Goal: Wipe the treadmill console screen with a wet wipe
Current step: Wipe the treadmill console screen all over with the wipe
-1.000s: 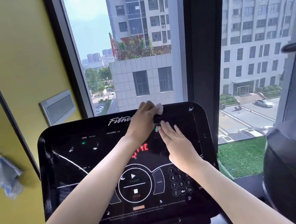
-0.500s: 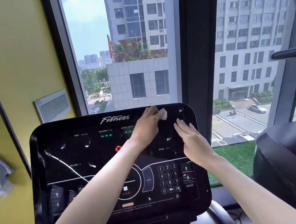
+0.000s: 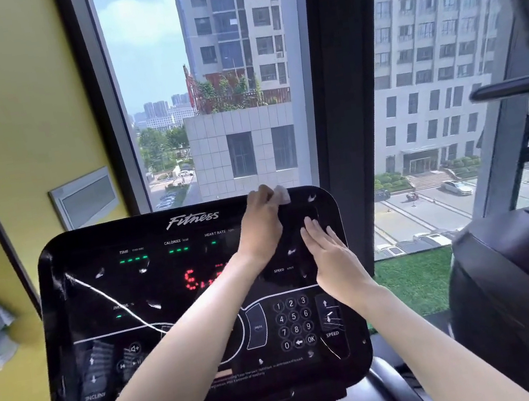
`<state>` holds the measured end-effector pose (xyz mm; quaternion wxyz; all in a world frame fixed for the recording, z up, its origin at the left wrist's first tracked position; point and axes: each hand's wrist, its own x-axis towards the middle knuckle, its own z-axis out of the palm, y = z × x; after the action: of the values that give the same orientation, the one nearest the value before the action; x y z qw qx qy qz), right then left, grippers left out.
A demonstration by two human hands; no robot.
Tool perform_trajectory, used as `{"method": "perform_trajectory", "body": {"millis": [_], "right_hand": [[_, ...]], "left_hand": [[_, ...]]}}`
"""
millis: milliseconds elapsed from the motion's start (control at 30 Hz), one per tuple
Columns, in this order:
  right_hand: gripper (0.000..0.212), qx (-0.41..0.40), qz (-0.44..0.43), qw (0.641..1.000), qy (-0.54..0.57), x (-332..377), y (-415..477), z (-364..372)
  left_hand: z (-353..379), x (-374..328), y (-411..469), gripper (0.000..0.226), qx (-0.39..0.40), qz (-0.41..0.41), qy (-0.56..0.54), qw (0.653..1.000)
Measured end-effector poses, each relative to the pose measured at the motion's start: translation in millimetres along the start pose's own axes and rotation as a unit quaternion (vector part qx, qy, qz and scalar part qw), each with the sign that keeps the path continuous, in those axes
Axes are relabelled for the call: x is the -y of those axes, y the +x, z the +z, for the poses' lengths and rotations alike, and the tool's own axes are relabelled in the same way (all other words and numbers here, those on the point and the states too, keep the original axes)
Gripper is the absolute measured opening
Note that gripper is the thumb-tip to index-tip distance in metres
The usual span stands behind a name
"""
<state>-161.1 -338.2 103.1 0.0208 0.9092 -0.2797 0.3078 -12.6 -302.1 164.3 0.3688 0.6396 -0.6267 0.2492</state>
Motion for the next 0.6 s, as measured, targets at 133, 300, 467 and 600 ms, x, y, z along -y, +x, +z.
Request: {"method": "perform_trajectory", "body": {"millis": [133,300,467,600], "right_hand": [[0.079,0.000,0.003,1.000,-0.009,-1,1,-2],[0.079,0.005,0.007,1.000,-0.009,2,0,-4],[0.082,0.012,0.013,1.000,0.000,2,1,-4],[0.083,0.022,0.014,1.000,-0.008,3,1,-3]], "left_hand": [[0,3,7,0.041,0.007,0.015,0.008,1.000],[5,-10,4,0.044,0.018,0.026,0.007,0.999],[7,-4,14,0.035,-0.034,-0.057,-0.027,0.997],[9,-14,10,0.042,0.043,0.077,0.003,0.996]]}}
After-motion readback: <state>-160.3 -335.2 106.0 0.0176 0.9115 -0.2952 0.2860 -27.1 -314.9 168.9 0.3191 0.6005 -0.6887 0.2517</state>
